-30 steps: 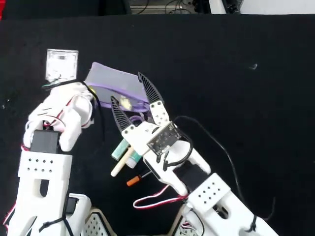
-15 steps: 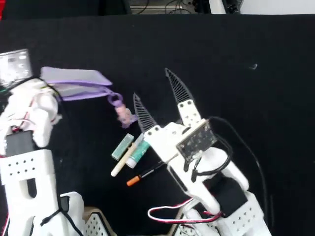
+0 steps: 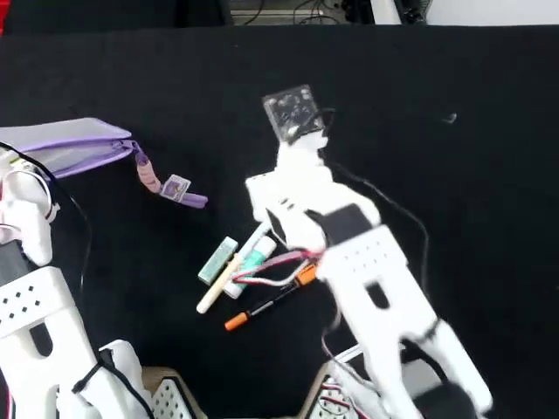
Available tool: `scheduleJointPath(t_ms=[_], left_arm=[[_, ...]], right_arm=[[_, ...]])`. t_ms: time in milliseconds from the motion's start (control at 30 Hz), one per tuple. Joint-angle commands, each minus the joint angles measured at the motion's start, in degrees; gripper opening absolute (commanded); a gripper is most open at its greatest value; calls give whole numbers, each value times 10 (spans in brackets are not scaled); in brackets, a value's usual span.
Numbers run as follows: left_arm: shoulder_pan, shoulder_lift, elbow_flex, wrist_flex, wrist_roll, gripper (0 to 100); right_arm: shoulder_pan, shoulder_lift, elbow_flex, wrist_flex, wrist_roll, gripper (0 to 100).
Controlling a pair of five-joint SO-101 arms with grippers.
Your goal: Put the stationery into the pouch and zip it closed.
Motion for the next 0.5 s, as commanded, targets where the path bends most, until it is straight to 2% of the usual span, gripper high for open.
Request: scheduleJointPath(t_ms=[0, 233, 467], left_arm=[[-4, -12, -27, -21, 6, 29], [-4, -12, -27, -19, 4, 29], [12, -12, -26, -15, 3, 29]], right_arm=[[12, 64, -22, -39, -113, 258], [11, 192, -51, -81, -259, 259], [-40, 284, -102, -79, -319, 258]])
